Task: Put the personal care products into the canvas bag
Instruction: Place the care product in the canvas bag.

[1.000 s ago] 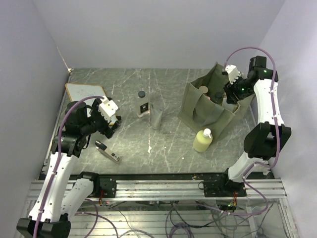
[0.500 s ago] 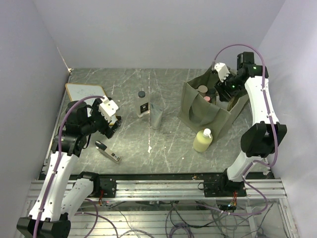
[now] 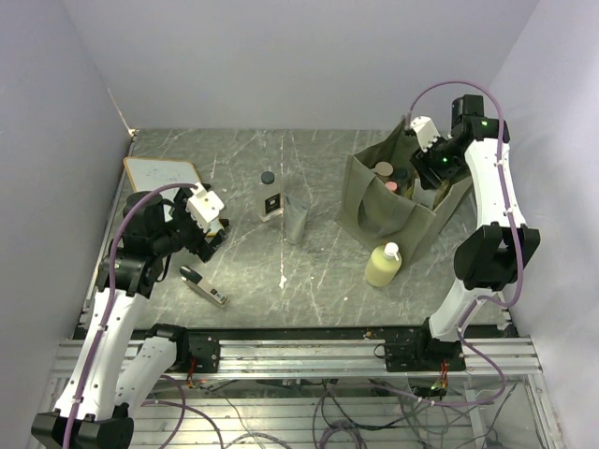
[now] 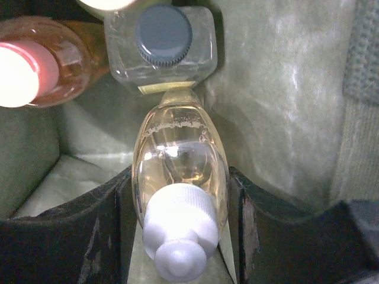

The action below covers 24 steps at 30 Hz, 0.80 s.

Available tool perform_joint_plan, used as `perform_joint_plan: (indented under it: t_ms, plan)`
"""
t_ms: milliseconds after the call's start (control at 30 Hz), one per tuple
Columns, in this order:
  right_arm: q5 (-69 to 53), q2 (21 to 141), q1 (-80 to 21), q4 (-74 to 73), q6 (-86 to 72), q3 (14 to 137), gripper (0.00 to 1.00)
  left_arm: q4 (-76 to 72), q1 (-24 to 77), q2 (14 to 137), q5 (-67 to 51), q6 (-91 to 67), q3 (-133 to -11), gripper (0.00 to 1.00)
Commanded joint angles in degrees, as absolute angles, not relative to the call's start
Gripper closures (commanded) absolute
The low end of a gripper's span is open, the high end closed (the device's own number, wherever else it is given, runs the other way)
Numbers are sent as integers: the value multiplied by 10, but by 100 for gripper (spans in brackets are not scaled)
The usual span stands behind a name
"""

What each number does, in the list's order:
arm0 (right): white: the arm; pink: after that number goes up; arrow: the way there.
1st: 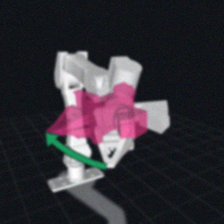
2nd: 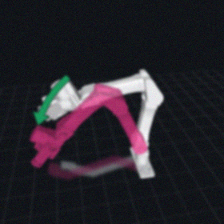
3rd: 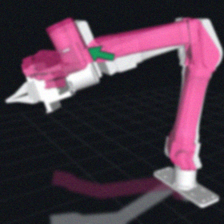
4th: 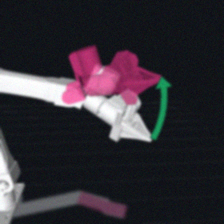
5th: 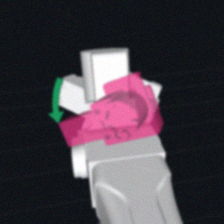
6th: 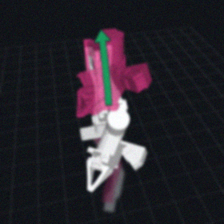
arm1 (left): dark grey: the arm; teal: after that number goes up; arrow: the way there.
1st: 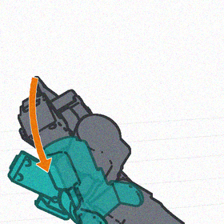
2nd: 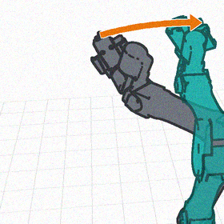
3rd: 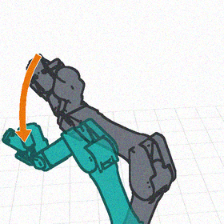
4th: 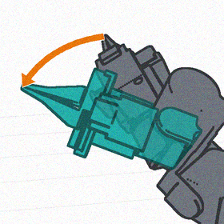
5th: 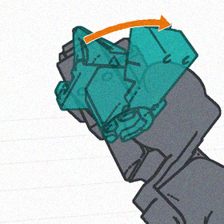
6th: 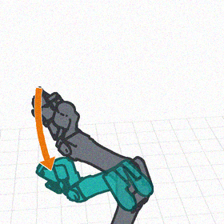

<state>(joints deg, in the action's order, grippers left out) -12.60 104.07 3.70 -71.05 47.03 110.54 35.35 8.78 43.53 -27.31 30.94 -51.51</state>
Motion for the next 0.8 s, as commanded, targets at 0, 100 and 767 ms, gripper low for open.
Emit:
perform_joint_plan:
  t_ms: [0, 100, 767]
  plan:
    - [-119, 1022, 49, -691, 482, 1104, 97, 338, 83, 431, -291, 320, -506, 3]
    - [-115, 1026, 51, -696, 488, 1092, 97, 338, 83, 431, -292, 320, -505, 3]
    - [-71, 1046, 54, -671, 505, 1020, 86, 341, 83, 427, -302, 326, -505, 3]
